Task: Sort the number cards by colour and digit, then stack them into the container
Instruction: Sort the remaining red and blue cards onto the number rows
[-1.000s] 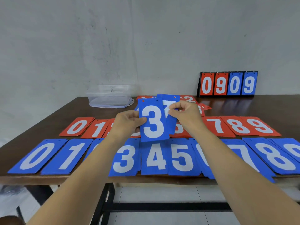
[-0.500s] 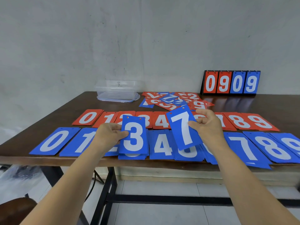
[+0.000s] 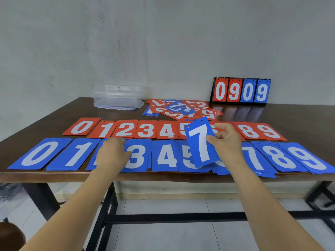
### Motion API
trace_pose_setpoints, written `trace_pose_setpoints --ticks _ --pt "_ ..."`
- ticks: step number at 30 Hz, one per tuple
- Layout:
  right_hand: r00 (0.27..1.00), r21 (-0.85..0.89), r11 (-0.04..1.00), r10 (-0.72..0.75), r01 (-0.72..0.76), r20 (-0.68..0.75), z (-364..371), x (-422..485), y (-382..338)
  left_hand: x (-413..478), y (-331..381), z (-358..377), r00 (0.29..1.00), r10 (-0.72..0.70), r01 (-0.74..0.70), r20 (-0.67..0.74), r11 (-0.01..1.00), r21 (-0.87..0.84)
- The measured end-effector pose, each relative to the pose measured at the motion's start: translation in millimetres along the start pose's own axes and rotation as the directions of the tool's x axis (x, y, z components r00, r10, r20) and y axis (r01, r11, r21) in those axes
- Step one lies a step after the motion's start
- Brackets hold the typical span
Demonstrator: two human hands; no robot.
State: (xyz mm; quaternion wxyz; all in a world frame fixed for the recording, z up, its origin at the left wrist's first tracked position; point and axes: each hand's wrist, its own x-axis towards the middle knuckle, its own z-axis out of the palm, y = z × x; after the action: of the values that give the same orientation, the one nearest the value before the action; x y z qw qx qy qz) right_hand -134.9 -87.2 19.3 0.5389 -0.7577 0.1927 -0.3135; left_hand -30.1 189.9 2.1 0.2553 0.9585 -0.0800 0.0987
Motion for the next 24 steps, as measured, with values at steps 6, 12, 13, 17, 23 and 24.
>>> trace_pose_setpoints --ticks 6,12,13,17,23,24 --pt "0.996 -0.049 0.998 0.034 -0.037 -0.077 -26 4 8 6 9 6 0.997 0.075 -0.076 -0.017 0.994 -0.075" --pt "0.982 -0.105 0.987 0.101 -0.118 -0.157 -75 19 24 9 41 18 0.987 0.159 -0.159 -0.012 0.971 -0.181" --pt "0.978 -0.112 0.984 0.118 -0.138 -0.173 -84 21 27 8 47 21 0.985 0.172 -0.17 -0.004 0.966 -0.195" --pt "0.965 -0.193 0.961 0.159 -0.2 -0.208 -110 28 43 9 69 33 0.978 0.209 -0.2 0.022 0.958 -0.207" --pt "0.987 -0.721 0.674 0.093 -0.161 -0.134 -117 25 60 10 99 50 0.973 0.215 -0.203 0.088 0.971 -0.125" --pt "0.99 -0.757 0.639 0.08 -0.14 -0.115 -117 24 61 10 102 53 0.971 0.219 -0.208 0.096 0.971 -0.115"
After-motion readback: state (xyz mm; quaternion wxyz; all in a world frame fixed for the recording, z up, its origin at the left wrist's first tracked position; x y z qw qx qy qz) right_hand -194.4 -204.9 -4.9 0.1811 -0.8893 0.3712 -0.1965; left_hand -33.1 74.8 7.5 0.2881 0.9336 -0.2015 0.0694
